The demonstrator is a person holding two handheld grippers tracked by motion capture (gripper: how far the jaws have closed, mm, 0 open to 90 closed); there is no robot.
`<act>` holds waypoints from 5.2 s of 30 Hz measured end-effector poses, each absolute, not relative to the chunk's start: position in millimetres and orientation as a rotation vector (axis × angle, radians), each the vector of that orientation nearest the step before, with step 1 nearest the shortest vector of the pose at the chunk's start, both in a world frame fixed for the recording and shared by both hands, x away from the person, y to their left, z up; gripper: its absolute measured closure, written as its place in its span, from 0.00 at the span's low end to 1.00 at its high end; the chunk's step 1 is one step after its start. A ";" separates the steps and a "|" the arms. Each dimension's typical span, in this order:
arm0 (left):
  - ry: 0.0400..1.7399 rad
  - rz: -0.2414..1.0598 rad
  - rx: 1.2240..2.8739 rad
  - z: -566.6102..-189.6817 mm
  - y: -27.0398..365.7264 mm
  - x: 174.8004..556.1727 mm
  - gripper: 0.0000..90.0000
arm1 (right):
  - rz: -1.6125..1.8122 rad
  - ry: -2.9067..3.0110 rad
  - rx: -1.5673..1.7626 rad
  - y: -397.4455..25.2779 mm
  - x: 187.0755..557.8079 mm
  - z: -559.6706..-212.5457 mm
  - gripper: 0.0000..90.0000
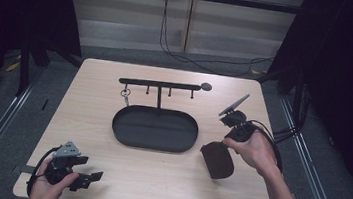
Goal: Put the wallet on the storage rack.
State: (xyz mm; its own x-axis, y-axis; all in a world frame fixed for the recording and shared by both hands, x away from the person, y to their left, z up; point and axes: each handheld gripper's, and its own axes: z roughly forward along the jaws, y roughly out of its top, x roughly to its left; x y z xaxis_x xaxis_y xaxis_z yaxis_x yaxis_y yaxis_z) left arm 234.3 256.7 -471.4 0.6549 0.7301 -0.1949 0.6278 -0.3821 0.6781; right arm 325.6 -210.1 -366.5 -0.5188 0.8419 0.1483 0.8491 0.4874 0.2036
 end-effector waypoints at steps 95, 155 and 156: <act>1.035 0.165 2.116 -468.7 262.1 234.4 0.20 | -1.078 -2.383 -1.583 -164.0 403.6 -382.0 0.96; 1.042 0.150 2.063 -468.8 262.1 238.4 0.20 | -1.252 -2.369 -1.686 -176.2 394.1 -441.6 0.21; 1.044 0.149 2.057 -469.0 262.3 238.4 0.20 | -1.261 -2.369 -1.685 -177.5 393.0 -441.1 0.19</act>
